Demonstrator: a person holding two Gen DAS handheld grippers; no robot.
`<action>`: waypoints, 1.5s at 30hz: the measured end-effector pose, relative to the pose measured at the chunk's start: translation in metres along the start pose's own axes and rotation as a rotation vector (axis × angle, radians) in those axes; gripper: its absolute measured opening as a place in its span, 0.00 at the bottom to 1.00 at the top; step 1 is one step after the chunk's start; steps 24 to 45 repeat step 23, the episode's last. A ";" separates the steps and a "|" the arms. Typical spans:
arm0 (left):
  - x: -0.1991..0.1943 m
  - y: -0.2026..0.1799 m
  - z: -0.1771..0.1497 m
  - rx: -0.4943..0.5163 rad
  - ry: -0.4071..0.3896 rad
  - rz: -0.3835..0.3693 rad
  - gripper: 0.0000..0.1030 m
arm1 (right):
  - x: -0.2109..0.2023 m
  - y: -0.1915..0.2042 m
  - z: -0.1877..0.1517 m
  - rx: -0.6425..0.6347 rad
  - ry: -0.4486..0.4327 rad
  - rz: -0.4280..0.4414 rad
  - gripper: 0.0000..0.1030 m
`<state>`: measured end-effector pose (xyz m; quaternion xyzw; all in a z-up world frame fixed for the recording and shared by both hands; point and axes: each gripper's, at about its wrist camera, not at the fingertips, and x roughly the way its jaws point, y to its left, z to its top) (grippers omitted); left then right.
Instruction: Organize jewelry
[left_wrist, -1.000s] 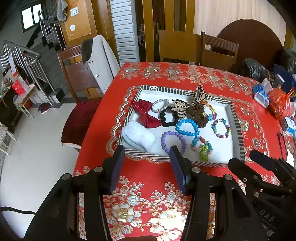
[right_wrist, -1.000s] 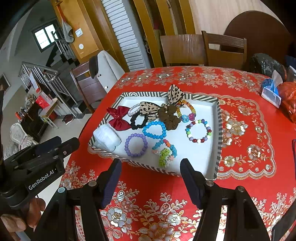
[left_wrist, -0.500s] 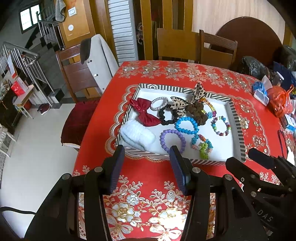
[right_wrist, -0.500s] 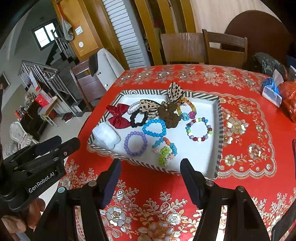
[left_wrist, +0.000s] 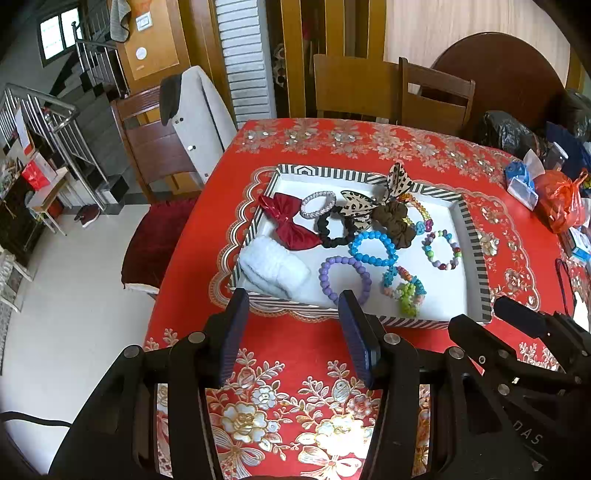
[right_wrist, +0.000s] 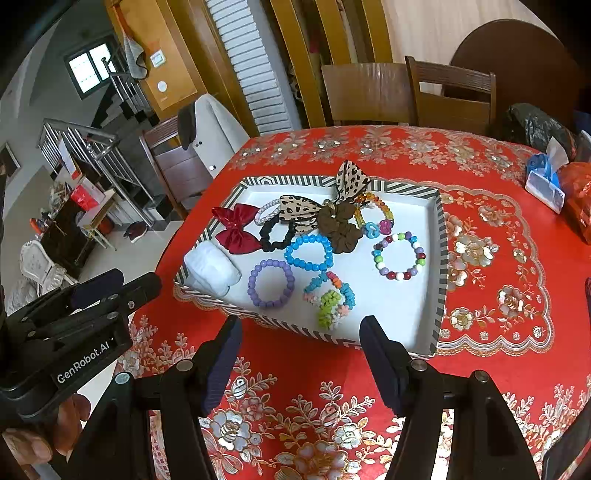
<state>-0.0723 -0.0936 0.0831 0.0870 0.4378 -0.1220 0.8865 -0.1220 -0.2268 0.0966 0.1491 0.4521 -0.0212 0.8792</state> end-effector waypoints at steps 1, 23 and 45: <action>0.001 0.000 0.000 0.002 0.001 0.000 0.48 | 0.000 0.000 0.000 -0.001 0.000 0.001 0.62; 0.012 0.001 0.001 0.024 0.005 0.000 0.48 | 0.001 -0.017 0.001 0.012 -0.018 -0.006 0.62; 0.012 0.001 0.001 0.024 0.005 0.000 0.48 | 0.001 -0.017 0.001 0.012 -0.018 -0.006 0.62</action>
